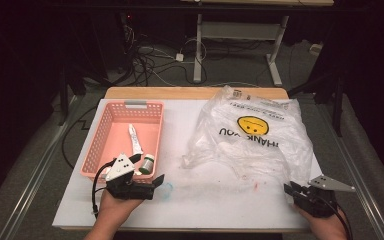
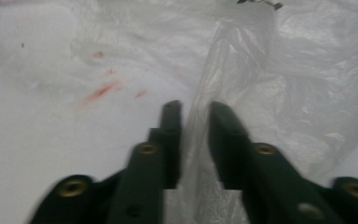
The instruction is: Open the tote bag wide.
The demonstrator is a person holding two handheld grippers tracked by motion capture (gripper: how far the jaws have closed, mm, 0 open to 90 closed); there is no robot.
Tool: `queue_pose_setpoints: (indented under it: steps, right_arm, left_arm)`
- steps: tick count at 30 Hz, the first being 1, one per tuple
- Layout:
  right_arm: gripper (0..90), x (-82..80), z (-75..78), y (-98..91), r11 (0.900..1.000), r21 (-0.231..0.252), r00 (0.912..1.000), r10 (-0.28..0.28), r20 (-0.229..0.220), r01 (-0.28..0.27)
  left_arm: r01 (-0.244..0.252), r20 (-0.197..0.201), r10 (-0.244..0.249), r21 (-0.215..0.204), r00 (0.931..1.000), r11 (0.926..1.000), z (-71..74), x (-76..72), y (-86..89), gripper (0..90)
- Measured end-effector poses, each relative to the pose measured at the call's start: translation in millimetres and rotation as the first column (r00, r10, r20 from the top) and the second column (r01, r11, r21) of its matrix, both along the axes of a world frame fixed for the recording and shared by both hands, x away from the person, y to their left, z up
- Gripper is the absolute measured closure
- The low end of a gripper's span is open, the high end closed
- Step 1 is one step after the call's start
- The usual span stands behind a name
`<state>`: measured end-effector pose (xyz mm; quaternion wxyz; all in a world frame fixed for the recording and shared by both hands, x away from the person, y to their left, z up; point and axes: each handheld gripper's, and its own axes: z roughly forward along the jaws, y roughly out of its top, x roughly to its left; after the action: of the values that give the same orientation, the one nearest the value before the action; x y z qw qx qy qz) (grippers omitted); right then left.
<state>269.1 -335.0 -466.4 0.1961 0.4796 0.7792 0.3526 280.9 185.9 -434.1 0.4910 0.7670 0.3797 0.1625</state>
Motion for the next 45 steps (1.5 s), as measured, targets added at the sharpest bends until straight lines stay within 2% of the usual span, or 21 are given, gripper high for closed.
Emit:
queue_pose_setpoints:
  steps: [2, 5, 9, 10, 12, 13, 14, 15, 19, 20, 22, 24, 30, 31, 33, 34, 36, 39, 40, 42, 45]
  right_arm:
    - [89.2, -1.3, -0.7, 12.8, 0.9960, -0.075, 0.9986, 0.050, 0.016, -0.048]
    - [89.2, -3.0, 0.6, 26.1, 0.9935, -0.073, 0.9958, 0.089, 0.022, -0.087]
    - [89.2, -8.8, 4.9, 64.9, 0.9783, -0.042, 0.9779, 0.204, 0.043, -0.203]
    - [89.2, -8.8, 4.9, 64.9, 0.9783, -0.042, 0.9779, 0.204, 0.043, -0.203]
    - [88.7, -12.0, 6.8, 80.4, 0.9663, -0.031, 0.9648, 0.257, 0.056, -0.256]
    - [80.2, -15.3, 12.5, 87.7, 0.9588, 0.014, 0.9566, 0.282, 0.074, -0.284]
    - [80.2, -15.3, 12.5, 87.7, 0.9588, 0.014, 0.9566, 0.282, 0.074, -0.284]
    - [72.4, -18.5, 20.5, 84.8, 0.9575, 0.059, 0.9560, 0.276, 0.099, -0.283]
    - [61.1, -25.0, 35.1, 72.8, 0.9593, 0.078, 0.9537, 0.257, 0.156, -0.271]
    - [57.8, -25.5, 42.7, 60.1, 0.9686, 0.081, 0.9575, 0.217, 0.190, -0.235]
    - [56.4, -23.9, 44.1, 54.7, 0.9706, 0.089, 0.9599, 0.204, 0.192, -0.224]
    - [53.6, -18.7, 47.1, 34.4, 0.9749, 0.140, 0.9704, 0.145, 0.193, -0.173]
    - [53.2, -7.4, 47.5, 9.4, 0.9957, 0.063, 0.9744, 0.054, 0.218, -0.069]
    - [55.8, 17.8, 37.2, -4.9, 0.9992, 0.036, 0.9845, 0.012, 0.175, -0.019]
    - [56.4, 28.4, 33.3, -10.3, 0.9993, 0.038, 0.9870, -0.004, 0.161, -0.002]
    - [56.8, 60.5, 24.2, -26.2, 0.9983, 0.021, 0.9892, -0.057, 0.135, 0.054]
    - [56.7, 70.9, 21.7, -31.0, 0.9963, 0.024, 0.9885, -0.085, 0.125, 0.083]
    - [55.1, 113.5, 9.0, -50.0, 0.9812, 0.053, 0.9798, -0.189, 0.065, 0.186]
    - [52.7, 138.0, 4.4, -53.7, 0.9724, 0.064, 0.9731, -0.227, 0.039, 0.224]
    - [51.9, 150.8, 2.7, -54.6, 0.9707, 0.064, 0.9717, -0.234, 0.032, 0.232]
    - [46.3, 189.5, -2.9, -57.3, 0.9617, 0.062, 0.9630, -0.269, 0.022, 0.267]
  left_arm:
    - [0.002, -0.001, -0.002, -0.005, 1.0000, 1.0000, 1.4, -0.1, 1.6, 0.0]
    - [0.004, 0.008, -0.004, -0.002, 1.0000, 1.0000, 3.0, -0.4, 2.2, 0.0]
    - [-0.002, 0.008, 0.002, -0.004, 1.0000, 1.0000, 3.4, -0.2, 3.5, 0.0]
    - [-0.002, 0.005, 0.002, -0.007, 1.0000, 1.0000, 3.2, 0.2, 3.9, 0.0]
    - [-0.002, 0.002, 0.003, -0.007, 1.0000, 1.0000, 2.5, 0.9, 3.7, 0.0]
    - [-0.004, -0.003, 0.004, -0.005, 1.0000, 1.0000, 2.1, 1.3, 3.2, 0.0]
    - [-0.005, -0.005, 0.005, -0.004, 1.0000, 1.0000, 1.9, 1.5, 3.2, 0.0]
    - [-0.002, -0.016, 0.002, -0.002, 0.9999, 1.0000, 1.5, 2.3, 2.5, 0.0]
    - [0.008, -0.026, -0.007, 0.037, 0.9996, 0.9993, 0.6, 3.7, 0.6, 0.0]
    - [0.004, -0.030, -0.003, 0.036, 0.9995, 0.9993, 0.5, 3.8, 0.4, 0.0]
    - [-0.008, -0.028, 0.009, 0.034, 0.9996, 0.9994, 1.0, 2.9, 0.7, 0.0]
    - [-0.014, -0.022, 0.015, 0.031, 0.9996, 0.9994, 1.7, 2.2, 1.2, 0.0]
    - [-0.014, -0.042, 0.014, 0.013, 0.9990, 0.9998, -0.6, 5.2, 4.1, 0.0]
    - [-0.012, -0.045, 0.012, 0.005, 0.9989, 0.9999, -1.0, 5.7, 3.8, 0.0]
    - [-0.003, -0.039, 0.003, -0.003, 0.9992, 1.0000, -0.6, 5.8, 3.0, 0.0]
    - [0.001, -0.033, -0.001, -0.002, 0.9995, 1.0000, 0.5, 5.3, 2.0, 0.0]
    - [0.003, -0.019, -0.003, -0.001, 0.9998, 1.0000, 2.6, 4.5, 0.6, 0.0]
    - [0.004, -0.011, -0.004, -0.016, 0.9999, 0.9999, 5.6, 4.1, 0.2, 0.0]
    - [0.005, -0.010, -0.006, -0.021, 0.9999, 0.9998, 6.4, 4.0, 0.1, 0.0]
    - [0.003, -0.005, -0.003, -0.021, 1.0000, 0.9998, 7.3, 3.0, -0.3, 0.0]
    - [0.010, -0.008, -0.010, -0.022, 0.9999, 0.9997, 7.2, 2.2, -2.0, 0.0]
